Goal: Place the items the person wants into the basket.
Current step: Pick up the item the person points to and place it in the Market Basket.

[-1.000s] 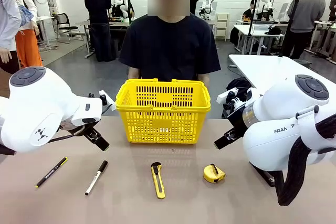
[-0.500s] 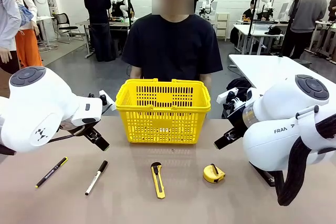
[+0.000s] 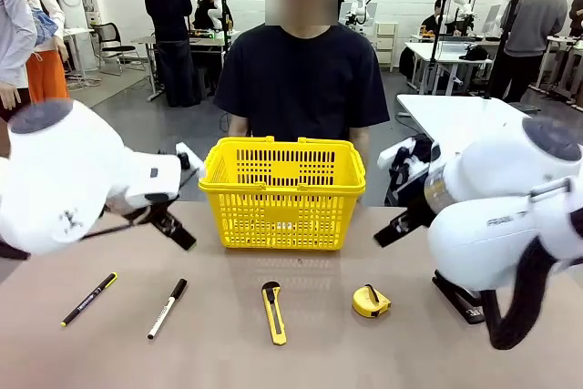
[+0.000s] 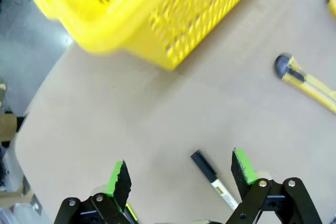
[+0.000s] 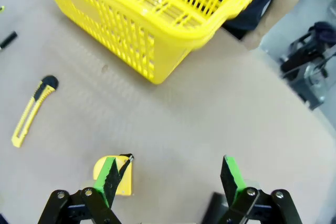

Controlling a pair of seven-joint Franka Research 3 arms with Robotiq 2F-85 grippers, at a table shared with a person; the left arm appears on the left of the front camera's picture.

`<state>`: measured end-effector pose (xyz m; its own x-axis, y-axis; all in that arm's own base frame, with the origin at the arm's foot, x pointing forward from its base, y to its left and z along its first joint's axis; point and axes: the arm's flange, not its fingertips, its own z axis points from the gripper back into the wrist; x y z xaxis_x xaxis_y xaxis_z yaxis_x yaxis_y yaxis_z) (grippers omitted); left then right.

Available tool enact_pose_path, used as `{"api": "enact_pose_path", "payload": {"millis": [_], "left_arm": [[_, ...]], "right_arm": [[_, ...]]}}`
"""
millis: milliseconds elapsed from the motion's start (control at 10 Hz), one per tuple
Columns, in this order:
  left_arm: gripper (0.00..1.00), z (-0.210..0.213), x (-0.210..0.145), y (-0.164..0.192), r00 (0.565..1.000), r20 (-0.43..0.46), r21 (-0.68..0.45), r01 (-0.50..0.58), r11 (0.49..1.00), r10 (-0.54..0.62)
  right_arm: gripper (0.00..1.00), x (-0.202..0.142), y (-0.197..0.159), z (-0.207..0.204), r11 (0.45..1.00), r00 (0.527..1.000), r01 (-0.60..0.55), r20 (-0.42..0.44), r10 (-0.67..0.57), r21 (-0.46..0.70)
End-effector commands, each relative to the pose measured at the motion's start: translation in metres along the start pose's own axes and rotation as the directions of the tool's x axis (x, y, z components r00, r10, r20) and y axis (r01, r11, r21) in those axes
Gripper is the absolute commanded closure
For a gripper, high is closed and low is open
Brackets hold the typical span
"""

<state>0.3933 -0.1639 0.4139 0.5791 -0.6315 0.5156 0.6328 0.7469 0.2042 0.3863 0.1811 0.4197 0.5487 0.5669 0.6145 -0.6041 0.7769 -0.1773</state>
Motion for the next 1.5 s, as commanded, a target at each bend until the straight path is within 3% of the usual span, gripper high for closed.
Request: {"api": "enact_pose_path", "payload": {"millis": [0,400,500,600,900,1000,1100,1300,1400], "left_arm": [[0.0,0.097,0.035,0.015,0.997,0.075,0.044,0.015,0.999,-0.018],[0.0,0.181,0.073,0.013,0.996,0.045,0.179,0.072,0.981,-0.081],[0.0,0.19,0.072,0.014,0.994,0.053,0.207,0.083,0.975,-0.096],[0.0,0.184,0.07,0.02,0.994,0.085,0.128,0.062,0.99,-0.073],[0.0,0.191,0.074,0.019,0.993,0.072,0.154,0.079,0.985,-0.091],[0.0,0.223,0.072,0.044,0.985,0.124,-0.123,0.138,0.983,-0.123],[0.0,0.264,0.061,0.074,0.972,0.211,-0.277,0.157,0.948,-0.099],[0.0,0.317,0.022,0.129,0.948,0.316,-0.462,0.192,0.866,-0.041],[0.0,0.329,0.006,0.147,0.946,0.325,-0.445,0.16,0.881,-0.008]], "right_arm": [[0.0,0.01,0.017,0.112,0.998,1.0,-0.006,0.019,0.007,-0.055],[0.0,0.04,0.044,0.211,0.992,0.998,-0.049,0.042,0.055,-0.118],[0.0,0.038,0.049,0.216,0.986,0.996,-0.081,0.032,0.086,-0.144],[0.0,0.036,0.035,0.213,0.992,0.997,-0.043,0.064,0.05,-0.115],[0.0,0.038,0.042,0.227,0.991,0.996,-0.057,0.06,0.064,-0.12],[0.0,0.023,0.017,0.255,0.969,0.979,-0.194,0.094,0.181,0.155],[0.0,0.005,-0.009,0.284,0.927,0.962,-0.234,0.21,0.176,0.292],[0.0,-0.029,-0.056,0.316,0.864,0.937,-0.271,0.324,0.135,0.424],[0.0,-0.044,-0.079,0.321,0.89,0.943,-0.198,0.329,0.058,0.411]]}}
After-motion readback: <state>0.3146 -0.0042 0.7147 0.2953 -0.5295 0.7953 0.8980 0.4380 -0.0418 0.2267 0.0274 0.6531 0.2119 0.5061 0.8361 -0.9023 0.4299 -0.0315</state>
